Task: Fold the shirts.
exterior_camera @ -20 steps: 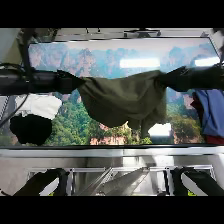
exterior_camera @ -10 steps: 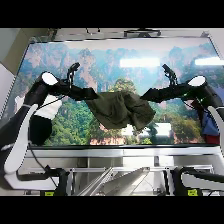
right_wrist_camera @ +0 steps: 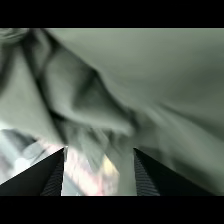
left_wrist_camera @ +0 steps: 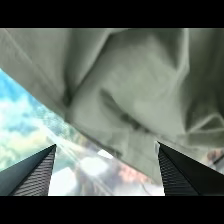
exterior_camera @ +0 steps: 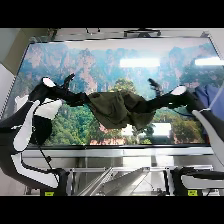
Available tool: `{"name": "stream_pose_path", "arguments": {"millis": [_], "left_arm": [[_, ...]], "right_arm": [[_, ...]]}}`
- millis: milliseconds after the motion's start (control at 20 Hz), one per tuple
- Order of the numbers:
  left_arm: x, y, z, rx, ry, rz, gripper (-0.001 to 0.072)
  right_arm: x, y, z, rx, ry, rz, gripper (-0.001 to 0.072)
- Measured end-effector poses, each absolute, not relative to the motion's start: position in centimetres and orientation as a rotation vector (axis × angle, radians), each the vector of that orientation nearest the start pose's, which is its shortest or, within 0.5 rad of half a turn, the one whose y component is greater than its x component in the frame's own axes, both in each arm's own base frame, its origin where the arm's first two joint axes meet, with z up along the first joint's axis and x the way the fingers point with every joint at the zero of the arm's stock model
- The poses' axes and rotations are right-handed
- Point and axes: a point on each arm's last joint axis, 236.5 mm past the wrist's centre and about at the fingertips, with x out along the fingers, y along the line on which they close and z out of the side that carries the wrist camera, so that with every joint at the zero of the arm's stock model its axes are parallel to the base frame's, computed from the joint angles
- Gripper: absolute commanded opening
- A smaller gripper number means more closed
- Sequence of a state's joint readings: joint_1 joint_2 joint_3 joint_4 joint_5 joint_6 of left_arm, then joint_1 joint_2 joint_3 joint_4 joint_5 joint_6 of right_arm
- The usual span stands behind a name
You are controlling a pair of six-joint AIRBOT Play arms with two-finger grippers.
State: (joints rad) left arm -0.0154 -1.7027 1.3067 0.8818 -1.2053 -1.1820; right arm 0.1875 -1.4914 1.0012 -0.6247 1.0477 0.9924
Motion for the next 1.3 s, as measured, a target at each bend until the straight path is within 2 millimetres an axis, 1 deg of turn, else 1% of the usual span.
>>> {"name": "stream_pose_path", "arguments": {"millis": [100,200,250,300,350,400,450,500,600,700,750,800,850,900,950,1000,1050,1100,1150,1200,1250,1300], "left_arm": [[41.7,-15.9,-7.3,-0.404,1.39,-0.618,0.0693],[41.9,-17.3,-8.1,-0.409,1.375,-0.643,0.0689],[42.0,-18.0,-8.4,-0.411,1.368,-0.651,0.0531],[41.9,-18.6,-8.8,-0.409,1.37,-0.664,0.0239],[41.8,-19.3,-9.1,-0.406,1.375,-0.68,0.0012],[41.9,-19.9,-9.2,-0.404,1.376,-0.694,0.0009],[41.9,-20.5,-9.1,-0.395,1.377,-0.714,0.0008],[42.0,-20.9,-8.9,-0.39,1.376,-0.729,0.0007],[42.4,-21.6,-7.6,-0.374,1.357,-0.767,0.0007],[42.9,-21.9,-5.4,-0.359,1.323,-0.799,0.0006],[43.2,-21.8,-3.9,-0.353,1.301,-0.814,0.0007],[43.3,-21.6,-2.1,-0.343,1.273,-0.828,0.0006],[43.4,-21.3,-0.1,-0.341,1.248,-0.834,0.0007],[43.4,-20.9,2.3,-0.335,1.213,-0.84,0.0007],[43.3,-20.4,4.8,-0.328,1.174,-0.842,0.0007],[43.1,-19.8,7.8,-0.315,1.127,-0.847,0.0007],[42.6,-19.4,10.9,-0.296,1.076,-0.855,0.0008],[41.9,-19.0,14.6,-0.271,1.01,-0.86,0.0009],[40.9,-18.8,18.6,-0.235,0.928,-0.871,0.0031],[39.5,-18.9,22.5,-0.198,0.845,-0.884,0.0033],[37.7,-19.1,26.8,-0.15,0.748,-0.899,0.0033],[35.7,-19.3,30.8,-0.105,0.65,-0.91,0.0033]], "right_arm": [[34.9,25.9,-5.0,0.35,1.242,0.809,0.0485],[35.4,27.3,-5.7,0.328,1.206,0.795,0.0483],[35.5,27.9,-5.8,0.328,1.195,0.791,0.0475],[35.7,28.3,-5.9,0.331,1.185,0.786,0.032],[35.9,28.6,-5.9,0.337,1.175,0.78,0.0121],[35.9,28.8,-5.9,0.34,1.171,0.778,0.008],[35.9,29.0,-6.0,0.342,1.169,0.778,0.0025],[35.8,29.1,-6.0,0.343,1.169,0.781,0.0021],[35.6,29.3,-5.8,0.341,1.171,0.79,0.0021],[35.3,29.1,-4.8,0.325,1.164,0.815,0.002],[35.4,28.8,-3.7,0.319,1.151,0.83,0.0021],[35.9,28.3,-1.8,0.319,1.122,0.844,0.0021],[36.4,27.6,0.6,0.319,1.083,0.86,0.002],[37.0,26.7,3.2,0.316,1.039,0.876,0.0021],[37.7,25.4,6.8,0.314,0.972,0.882,0.0021],[38.3,24.1,10.2,0.308,0.901,0.882,0.0021],[38.8,22.4,14.8,0.296,0.804,0.874,0.002],[38.7,21.1,19.2,0.283,0.707,0.871,0.002],[37.9,20.0,24.1,0.264,0.6,0.872,0.0021],[36.6,19.2,28.5,0.234,0.498,0.874,0.002],[34.9,18.7,32.4,0.197,0.406,0.875,0.0021],[32.7,18.3,36.1,0.159,0.311,0.876,0.0021]]}}
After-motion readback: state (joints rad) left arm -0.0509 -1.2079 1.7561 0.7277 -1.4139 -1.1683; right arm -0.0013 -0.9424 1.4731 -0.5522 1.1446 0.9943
